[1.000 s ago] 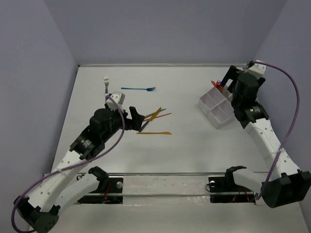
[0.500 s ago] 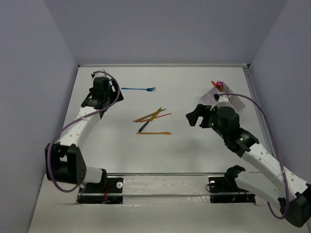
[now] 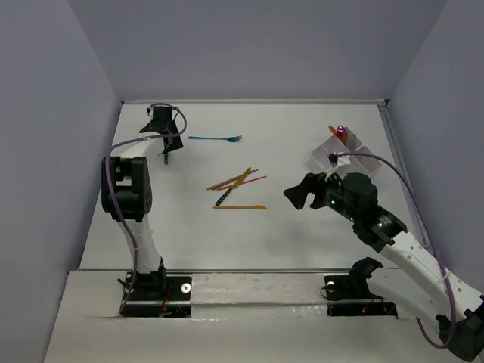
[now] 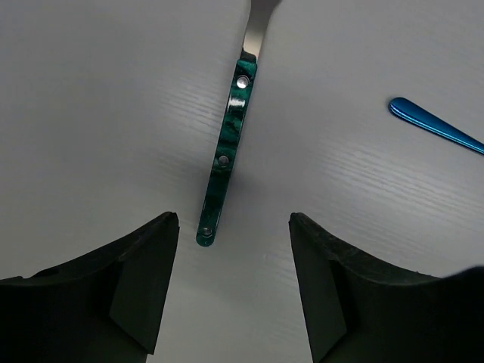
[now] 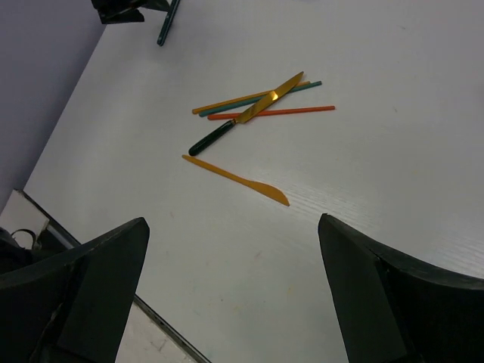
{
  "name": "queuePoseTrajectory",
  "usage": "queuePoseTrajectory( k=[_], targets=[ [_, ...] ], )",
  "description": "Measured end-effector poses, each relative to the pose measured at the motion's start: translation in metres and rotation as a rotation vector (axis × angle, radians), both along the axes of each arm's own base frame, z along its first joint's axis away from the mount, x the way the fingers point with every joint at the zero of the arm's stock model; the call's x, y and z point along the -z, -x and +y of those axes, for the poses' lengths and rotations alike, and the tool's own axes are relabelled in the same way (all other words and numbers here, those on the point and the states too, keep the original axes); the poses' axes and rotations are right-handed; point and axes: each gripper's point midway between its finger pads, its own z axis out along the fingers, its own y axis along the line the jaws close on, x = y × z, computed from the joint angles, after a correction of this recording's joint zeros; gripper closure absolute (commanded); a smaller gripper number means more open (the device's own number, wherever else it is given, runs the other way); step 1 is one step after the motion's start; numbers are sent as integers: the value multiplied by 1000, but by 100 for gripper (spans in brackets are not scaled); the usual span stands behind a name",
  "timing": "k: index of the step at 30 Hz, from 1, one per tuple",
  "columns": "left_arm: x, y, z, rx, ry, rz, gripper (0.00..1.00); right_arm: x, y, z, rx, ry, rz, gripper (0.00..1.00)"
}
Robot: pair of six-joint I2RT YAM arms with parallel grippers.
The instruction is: Sort the eating utensils into containers
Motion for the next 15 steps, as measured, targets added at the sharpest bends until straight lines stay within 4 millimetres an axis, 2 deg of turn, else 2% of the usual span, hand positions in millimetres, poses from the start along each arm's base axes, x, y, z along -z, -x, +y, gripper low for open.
queuePoseTrajectory(
  k=[3,10,12,15],
  targets=[
    [10,-9,3,8,-22,21,47,2,3,3,-28,4,4,0],
    [20,-41,5,12,-56,23,54,12,3,16,-93,13,32,0],
    [24,-47,6,10,-65,29,58,16,4,17,-100,14,37,0],
    [34,-50,9,4,-81,50,58,18,5,18,-106,13,40,0]
  ],
)
